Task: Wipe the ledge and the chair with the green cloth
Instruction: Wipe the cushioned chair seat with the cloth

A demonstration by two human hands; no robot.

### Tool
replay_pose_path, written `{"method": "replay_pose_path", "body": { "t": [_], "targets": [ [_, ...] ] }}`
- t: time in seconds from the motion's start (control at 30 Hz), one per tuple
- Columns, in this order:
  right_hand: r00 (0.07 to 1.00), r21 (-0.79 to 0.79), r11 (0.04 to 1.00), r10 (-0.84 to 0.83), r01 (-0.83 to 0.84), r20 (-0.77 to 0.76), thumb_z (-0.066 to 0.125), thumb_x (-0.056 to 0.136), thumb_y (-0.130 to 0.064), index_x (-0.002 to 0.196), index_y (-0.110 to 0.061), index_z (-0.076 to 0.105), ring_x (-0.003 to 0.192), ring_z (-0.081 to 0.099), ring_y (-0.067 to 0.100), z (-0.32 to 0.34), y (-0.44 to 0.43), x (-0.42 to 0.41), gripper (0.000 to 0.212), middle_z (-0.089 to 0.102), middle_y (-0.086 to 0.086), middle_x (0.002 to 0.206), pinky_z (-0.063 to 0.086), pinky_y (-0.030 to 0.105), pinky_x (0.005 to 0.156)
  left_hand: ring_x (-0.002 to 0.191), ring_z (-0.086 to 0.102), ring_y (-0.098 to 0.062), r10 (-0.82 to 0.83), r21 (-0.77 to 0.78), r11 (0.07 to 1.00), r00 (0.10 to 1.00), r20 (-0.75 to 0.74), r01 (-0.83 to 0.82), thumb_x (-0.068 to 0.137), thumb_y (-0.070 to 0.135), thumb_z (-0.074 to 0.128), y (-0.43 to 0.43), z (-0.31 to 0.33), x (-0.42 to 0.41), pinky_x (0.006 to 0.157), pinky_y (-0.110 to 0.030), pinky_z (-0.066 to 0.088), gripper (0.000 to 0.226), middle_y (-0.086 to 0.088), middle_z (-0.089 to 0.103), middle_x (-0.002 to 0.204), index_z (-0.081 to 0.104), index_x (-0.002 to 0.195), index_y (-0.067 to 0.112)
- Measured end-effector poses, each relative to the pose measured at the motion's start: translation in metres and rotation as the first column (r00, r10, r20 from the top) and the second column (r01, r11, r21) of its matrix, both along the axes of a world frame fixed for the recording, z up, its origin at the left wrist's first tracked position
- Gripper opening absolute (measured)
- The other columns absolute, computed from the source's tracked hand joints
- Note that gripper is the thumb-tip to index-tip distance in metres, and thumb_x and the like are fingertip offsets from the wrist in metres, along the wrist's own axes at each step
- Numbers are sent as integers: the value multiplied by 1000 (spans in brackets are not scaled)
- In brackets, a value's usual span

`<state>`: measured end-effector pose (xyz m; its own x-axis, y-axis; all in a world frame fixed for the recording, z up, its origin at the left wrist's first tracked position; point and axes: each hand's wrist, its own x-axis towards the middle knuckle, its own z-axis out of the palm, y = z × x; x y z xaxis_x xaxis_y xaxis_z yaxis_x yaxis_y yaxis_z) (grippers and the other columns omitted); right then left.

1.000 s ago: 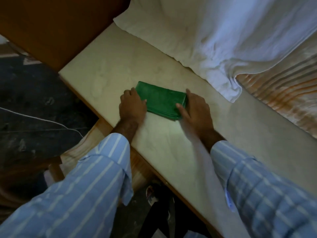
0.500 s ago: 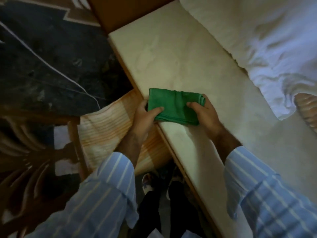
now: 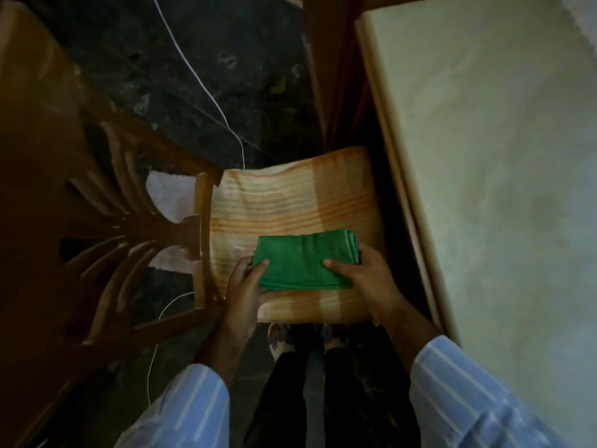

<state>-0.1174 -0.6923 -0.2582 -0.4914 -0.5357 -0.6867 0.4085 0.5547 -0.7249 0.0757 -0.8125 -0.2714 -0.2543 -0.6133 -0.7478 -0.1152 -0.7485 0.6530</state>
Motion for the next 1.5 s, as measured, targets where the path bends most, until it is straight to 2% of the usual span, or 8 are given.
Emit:
{"method": "replay_pose_path", "body": {
  "t": [0.13,0.33,0.6,0.77,0.9,1.03,1.23,1.5],
  "targets": [
    [999,87,996,-21,18,31,77,89,0,103,-8,78,76,77,14,-61,-29,16,16,80,16,106,64,22,68,96,75,-14,-24,-18,1000,997,71,26,99,9,61,-23,-51,20,68,-36,63,15,7,79,101,68,106,20],
    [995,151,987,65,-52,-81,81,90,-18,107,-3,80,101,77,41,-141,-89,24,23,80,26,106,62,58,94,101,73,-16,-95,-141,983,979,178,121,100,12,60,-79,-116,23,75,-37,63,13,8,75,108,65,107,22],
    [999,-41,999,32,-32,-1,66,96,5,117,-3,63,75,72,16,-182,-182,-12,22,73,8,99,63,23,59,113,67,-17,-184,-421,801,844,503,426,98,25,62,-195,-155,-19,89,-34,58,30,-2,70,127,63,126,16],
    [986,-24,998,55,-60,-154,66,100,-10,131,0,65,108,75,27,-193,-184,-25,33,74,17,125,66,36,88,120,64,-21,-243,-408,641,676,696,650,95,18,66,-217,-170,-34,81,-20,55,37,-6,66,133,58,130,11],
    [571,265,926,374,-268,-731,59,102,-32,138,-5,61,136,56,38,-212,-141,-38,45,62,21,143,44,52,117,143,39,-32,-139,-419,90,429,893,903,89,28,70,-199,-175,-35,118,-46,35,65,-14,44,153,45,146,8],
    [140,574,768,625,-283,-768,39,107,-49,162,-17,36,162,24,36,-235,-98,-46,64,27,14,173,17,54,132,154,15,-38,-104,-213,-337,188,977,917,89,52,62,-196,-188,-44,124,-57,14,76,-17,18,167,43,151,12],
    [-65,521,829,519,-204,-852,34,109,-49,164,-23,33,161,28,31,-257,-83,-45,61,30,9,173,22,51,131,155,13,-33,-155,-78,-430,12,988,900,99,51,47,-214,-209,-56,123,-48,3,81,-15,16,168,17,160,8],
    [-113,511,843,498,-169,-859,35,108,-48,164,-24,32,162,28,30,-262,-83,-44,61,31,8,173,22,51,131,156,11,-28,-266,-202,-178,151,952,963,94,-7,35,-193,-213,-57,127,-46,8,69,-12,14,169,19,160,7]
  ]
}}
